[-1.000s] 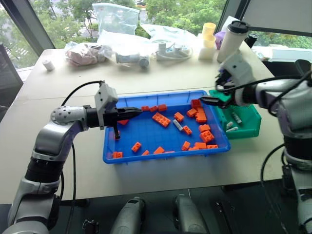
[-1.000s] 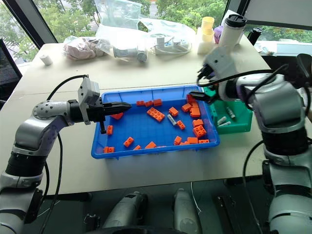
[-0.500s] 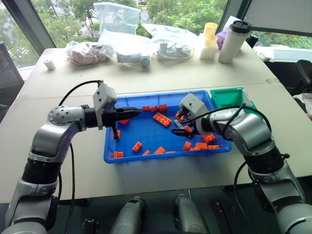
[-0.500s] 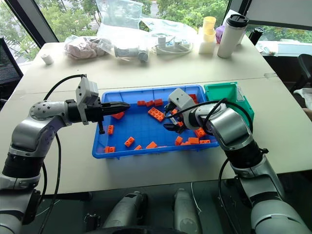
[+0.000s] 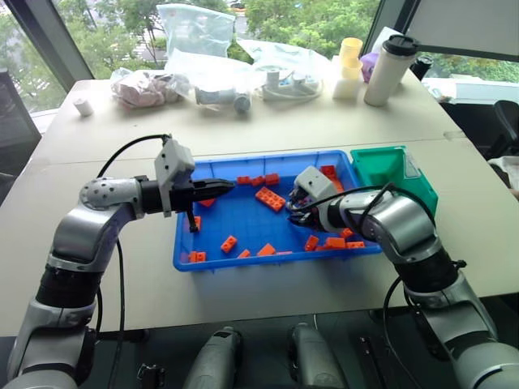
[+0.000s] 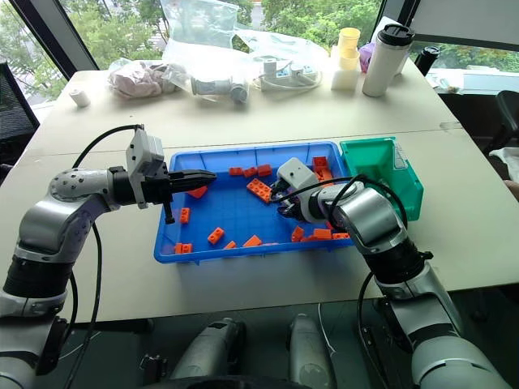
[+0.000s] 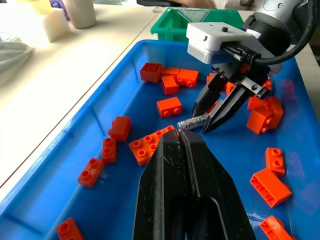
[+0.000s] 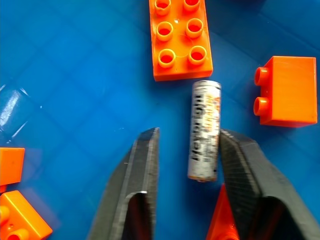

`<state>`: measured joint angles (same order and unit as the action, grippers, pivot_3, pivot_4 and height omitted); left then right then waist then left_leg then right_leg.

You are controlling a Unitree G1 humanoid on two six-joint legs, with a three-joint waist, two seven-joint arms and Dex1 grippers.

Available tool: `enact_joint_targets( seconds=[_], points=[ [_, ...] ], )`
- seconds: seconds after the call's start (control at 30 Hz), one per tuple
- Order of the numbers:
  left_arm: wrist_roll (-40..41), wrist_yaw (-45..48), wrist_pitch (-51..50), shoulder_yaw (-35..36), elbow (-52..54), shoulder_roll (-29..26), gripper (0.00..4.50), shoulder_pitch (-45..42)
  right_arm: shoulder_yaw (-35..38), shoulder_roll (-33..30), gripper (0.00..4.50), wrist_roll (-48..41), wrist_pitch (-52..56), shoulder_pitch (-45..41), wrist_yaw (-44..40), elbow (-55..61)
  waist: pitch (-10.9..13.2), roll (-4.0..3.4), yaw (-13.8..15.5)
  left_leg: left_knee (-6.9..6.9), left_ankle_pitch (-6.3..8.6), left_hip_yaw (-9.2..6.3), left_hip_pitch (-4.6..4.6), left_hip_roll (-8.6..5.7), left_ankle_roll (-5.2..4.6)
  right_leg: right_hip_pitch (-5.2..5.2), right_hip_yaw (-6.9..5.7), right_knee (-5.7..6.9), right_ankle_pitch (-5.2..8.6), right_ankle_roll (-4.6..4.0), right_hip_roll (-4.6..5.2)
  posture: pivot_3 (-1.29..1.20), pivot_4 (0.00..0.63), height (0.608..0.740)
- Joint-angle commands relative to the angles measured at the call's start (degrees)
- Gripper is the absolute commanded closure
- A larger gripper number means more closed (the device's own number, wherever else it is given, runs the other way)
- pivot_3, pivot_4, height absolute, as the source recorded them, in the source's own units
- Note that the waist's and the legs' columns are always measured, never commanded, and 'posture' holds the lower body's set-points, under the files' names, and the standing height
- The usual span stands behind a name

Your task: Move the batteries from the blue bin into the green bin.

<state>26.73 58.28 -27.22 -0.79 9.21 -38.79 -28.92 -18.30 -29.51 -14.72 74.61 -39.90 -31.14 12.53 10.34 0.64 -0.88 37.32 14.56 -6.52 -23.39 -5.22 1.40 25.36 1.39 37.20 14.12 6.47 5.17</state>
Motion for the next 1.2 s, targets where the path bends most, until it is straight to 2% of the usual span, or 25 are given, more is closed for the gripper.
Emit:
enact_joint_targets(
  seconds=[0.03,0.1,0.23,0.33,0.4,0.5,0.63,0.8,0.93,1.03,1.2],
  points=[
    [0.43,-0.34,0.36,1.47,1.67,-0.42,4.5,-0.3,0.67,-1.48,4.47,-0.14,1.24,-2.85,0.05,3.19,0.0,0.0,0.0,0.0,0.0,0.0,0.0,0.0,0.0,0.0,0.0,0.0,0.0,0.0,0.0,0.0,0.15,0.74],
    [0.44,-0.35,0.36,1.47,1.62,-0.41,4.5,-0.33,2.78,-2.81,4.47,-0.21,2.37,-4.75,0.39,4.78,0.0,0.0,0.03,0.0,0.0,0.01,0.0,0.0,0.0,0.0,0.0,0.0,0.0,0.0,0.0,0.0,0.15,0.74],
    [0.55,-0.49,0.28,1.48,1.92,-0.3,4.5,-0.01,12.19,-8.19,4.47,-1.03,5.99,-9.45,0.27,6.44,0.0,0.0,0.26,0.01,0.0,0.01,-0.01,-0.01,0.0,0.0,0.0,0.0,0.0,0.0,0.01,0.0,0.15,0.74],
    [0.55,-0.37,0.57,1.05,1.46,0.19,4.5,0.05,20.75,-16.89,4.47,-0.2,7.36,-10.81,0.19,4.03,0.0,0.0,0.58,0.01,0.02,0.0,-0.01,-0.03,-0.03,-0.03,-0.01,-0.03,0.0,0.0,0.02,0.0,0.15,0.74],
    [0.47,-0.19,0.84,0.76,0.87,0.62,4.5,-0.33,22.29,-21.54,4.47,0.17,6.72,-9.19,0.11,3.08,0.0,0.0,1.13,0.0,0.12,0.0,-0.01,-0.04,-0.21,-0.04,-0.03,-0.05,0.0,0.0,0.04,0.0,0.15,0.74],
    [0.15,0.27,1.24,0.13,0.03,1.15,4.5,-0.98,23.49,-25.28,4.47,0.0,5.36,-4.24,-0.16,2.36,-0.01,0.02,0.96,-0.01,0.21,0.1,0.03,0.0,-0.37,-0.07,-0.01,-0.07,0.0,0.0,0.02,0.0,0.15,0.74],
    [1.08,1.61,-0.06,-0.15,-1.14,1.52,4.5,-1.97,23.65,-25.68,4.47,-0.35,3.28,3.45,-0.39,3.46,-0.01,0.0,0.22,-0.02,0.22,0.16,0.07,0.05,-0.38,-0.08,0.05,0.0,0.0,0.0,-0.01,0.0,0.15,0.74],
    [0.7,2.29,0.16,-0.01,-1.98,1.64,4.5,-2.81,24.45,-23.46,2.07,-1.18,2.14,6.74,0.06,4.39,-0.01,-0.01,0.02,-0.03,0.21,0.16,0.07,0.08,-0.38,-0.05,0.06,0.01,0.0,0.0,-0.04,0.0,0.15,0.74],
    [0.36,3.01,0.16,-0.21,-1.65,1.16,4.5,-2.78,24.55,-24.37,0.06,-1.55,1.47,7.3,-0.19,5.18,-0.01,-0.01,0.32,-0.01,0.21,0.15,0.06,0.06,-0.38,-0.06,0.06,-0.01,0.0,0.0,-0.02,0.0,0.15,0.74],
    [0.57,3.43,-0.17,0.17,-1.19,0.71,4.5,-2.46,25.44,-27.46,0.06,-3.84,-0.41,7.91,-4.0,9.42,-0.01,-0.01,0.42,0.01,0.21,0.13,0.05,0.04,-0.37,-0.08,0.05,-0.01,0.0,0.0,-0.01,0.0,0.15,0.74],
    [1.33,5.08,-0.92,0.84,-0.63,-0.97,4.5,-1.79,29.18,-33.72,0.06,-10.72,-6.47,12.67,-15.07,18.87,-0.01,-0.01,0.29,-0.01,0.22,0.11,0.05,0.06,-0.39,-0.08,0.02,-0.03,0.0,0.01,-0.03,0.0,0.15,0.74]
  ],
)
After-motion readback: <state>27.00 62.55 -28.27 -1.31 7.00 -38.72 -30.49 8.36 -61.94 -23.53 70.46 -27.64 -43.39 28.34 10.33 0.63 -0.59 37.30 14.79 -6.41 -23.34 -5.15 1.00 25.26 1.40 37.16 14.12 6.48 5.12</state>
